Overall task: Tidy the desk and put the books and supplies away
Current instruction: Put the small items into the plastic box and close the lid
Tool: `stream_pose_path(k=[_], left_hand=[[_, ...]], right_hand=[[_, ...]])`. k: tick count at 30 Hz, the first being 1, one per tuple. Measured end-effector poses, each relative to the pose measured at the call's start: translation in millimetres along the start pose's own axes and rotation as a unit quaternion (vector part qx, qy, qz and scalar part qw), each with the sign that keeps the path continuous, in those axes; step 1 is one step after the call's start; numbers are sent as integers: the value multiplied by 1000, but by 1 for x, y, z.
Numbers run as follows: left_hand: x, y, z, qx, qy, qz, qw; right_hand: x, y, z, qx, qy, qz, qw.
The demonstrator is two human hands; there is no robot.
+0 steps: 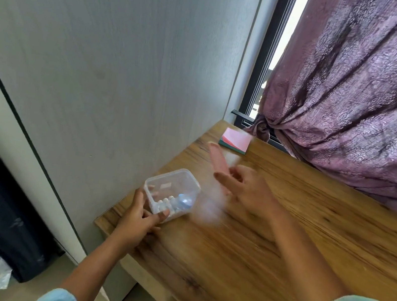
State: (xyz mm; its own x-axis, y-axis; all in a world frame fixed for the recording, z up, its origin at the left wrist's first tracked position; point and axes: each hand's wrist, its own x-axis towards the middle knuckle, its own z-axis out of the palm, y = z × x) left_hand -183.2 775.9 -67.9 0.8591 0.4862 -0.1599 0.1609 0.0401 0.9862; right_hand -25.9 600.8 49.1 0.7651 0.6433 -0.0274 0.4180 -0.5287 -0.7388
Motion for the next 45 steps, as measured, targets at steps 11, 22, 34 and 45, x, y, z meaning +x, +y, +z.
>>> stream_pose_path(k=[11,22,34,45], left_hand=[[19,24,-3,25,-132,-113,985],[43,50,13,-64,76,-92,991],[70,61,9,82,82,-83,990],[85,62,28,-72,110,-108,985]], right_hand=[[8,2,34,-213,-150,-57,964],[30,-4,26,-140,-206,-9,968],[23,-7,41,-69,-154,52,984],[21,8,49,102,-179,107,973]])
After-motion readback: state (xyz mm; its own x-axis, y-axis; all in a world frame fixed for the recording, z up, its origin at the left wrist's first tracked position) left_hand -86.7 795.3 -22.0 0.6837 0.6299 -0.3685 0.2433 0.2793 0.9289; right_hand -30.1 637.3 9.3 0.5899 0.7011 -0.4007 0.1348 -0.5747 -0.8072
